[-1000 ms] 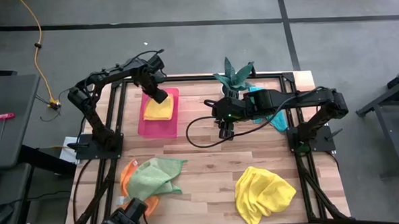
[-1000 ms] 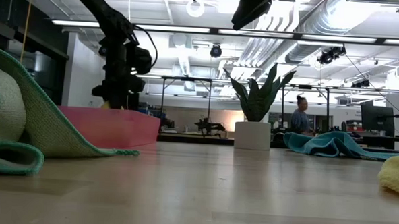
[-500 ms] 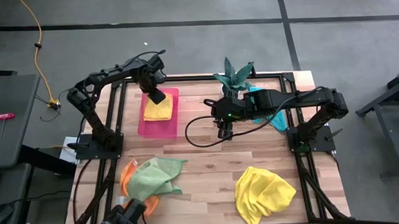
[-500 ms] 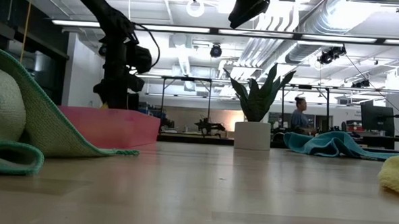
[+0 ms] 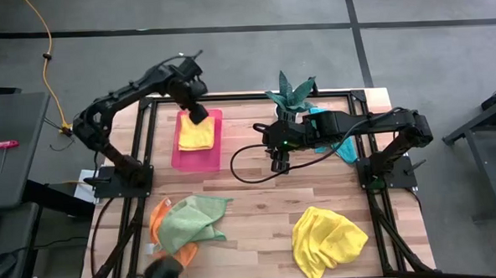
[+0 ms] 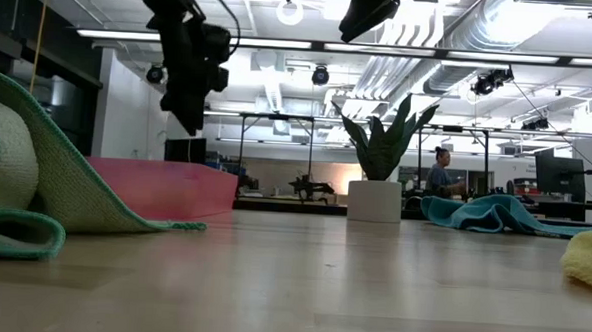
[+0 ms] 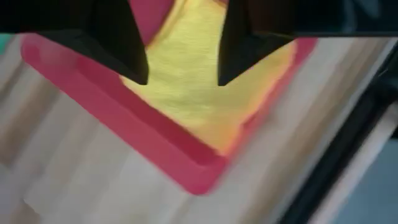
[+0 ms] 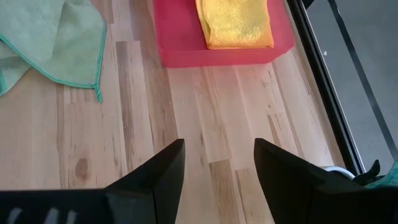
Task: Fold microfiber towels
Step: Put the folded yellow microfiber towel into the pink bin
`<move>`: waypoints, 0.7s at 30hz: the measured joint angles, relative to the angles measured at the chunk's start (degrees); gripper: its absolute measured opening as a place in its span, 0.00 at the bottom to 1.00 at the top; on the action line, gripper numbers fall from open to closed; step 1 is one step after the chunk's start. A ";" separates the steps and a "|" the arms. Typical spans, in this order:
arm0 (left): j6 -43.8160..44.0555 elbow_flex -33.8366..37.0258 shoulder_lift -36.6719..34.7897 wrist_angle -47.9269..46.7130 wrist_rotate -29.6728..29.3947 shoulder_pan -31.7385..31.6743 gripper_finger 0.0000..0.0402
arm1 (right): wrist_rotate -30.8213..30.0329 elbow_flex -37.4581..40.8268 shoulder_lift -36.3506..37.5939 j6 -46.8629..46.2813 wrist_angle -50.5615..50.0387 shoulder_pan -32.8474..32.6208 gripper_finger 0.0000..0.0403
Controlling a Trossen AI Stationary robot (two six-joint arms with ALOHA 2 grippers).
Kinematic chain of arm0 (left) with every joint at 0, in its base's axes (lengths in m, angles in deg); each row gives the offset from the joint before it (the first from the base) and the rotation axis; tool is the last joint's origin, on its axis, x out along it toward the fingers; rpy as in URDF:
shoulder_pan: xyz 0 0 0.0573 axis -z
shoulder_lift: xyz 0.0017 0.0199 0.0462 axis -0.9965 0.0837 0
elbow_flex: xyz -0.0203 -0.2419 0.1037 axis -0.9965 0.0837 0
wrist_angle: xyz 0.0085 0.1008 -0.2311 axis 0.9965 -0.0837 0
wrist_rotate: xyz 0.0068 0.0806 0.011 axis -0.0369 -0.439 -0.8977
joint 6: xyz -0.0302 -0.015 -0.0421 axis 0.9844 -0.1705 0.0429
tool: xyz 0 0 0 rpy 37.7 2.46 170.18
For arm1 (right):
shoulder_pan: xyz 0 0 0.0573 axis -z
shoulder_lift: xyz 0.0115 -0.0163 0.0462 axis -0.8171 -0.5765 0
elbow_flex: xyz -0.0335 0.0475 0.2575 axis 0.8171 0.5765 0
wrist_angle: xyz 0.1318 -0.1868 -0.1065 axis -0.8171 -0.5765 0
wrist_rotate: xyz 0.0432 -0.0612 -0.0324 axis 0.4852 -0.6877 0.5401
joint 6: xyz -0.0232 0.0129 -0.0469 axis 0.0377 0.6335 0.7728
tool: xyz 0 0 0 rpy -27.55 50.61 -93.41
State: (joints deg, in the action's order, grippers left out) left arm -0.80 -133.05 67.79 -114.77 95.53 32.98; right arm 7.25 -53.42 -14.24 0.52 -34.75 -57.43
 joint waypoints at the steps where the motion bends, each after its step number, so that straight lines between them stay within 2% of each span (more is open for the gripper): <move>1: -1.02 1.37 -0.72 1.07 0.00 1.49 0.34 | 0.01 0.00 0.00 0.01 0.01 0.02 0.46; 4: -4.49 6.72 -2.06 5.13 0.18 5.43 0.12 | -0.02 0.00 0.00 0.02 0.00 0.02 0.46; 6: -5.51 10.56 -2.27 9.04 -1.15 7.35 0.03 | -0.02 0.00 0.00 0.00 0.00 0.02 0.46; 9: -6.76 15.99 -2.25 14.13 -5.11 8.54 0.03 | -0.02 0.00 0.00 -0.01 0.00 0.02 0.46; 13: -11.89 20.82 -1.77 19.29 -5.64 8.73 0.01 | -0.02 0.00 0.00 -0.21 -0.02 0.01 0.46; 21: -24.31 23.02 -1.16 23.48 -4.86 8.77 0.00 | -0.03 -0.01 0.00 -0.49 0.00 0.01 0.46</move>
State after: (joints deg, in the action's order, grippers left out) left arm -25.11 -110.03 66.63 -91.29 90.66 41.76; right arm 7.22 -53.43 -14.24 0.03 -34.75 -57.42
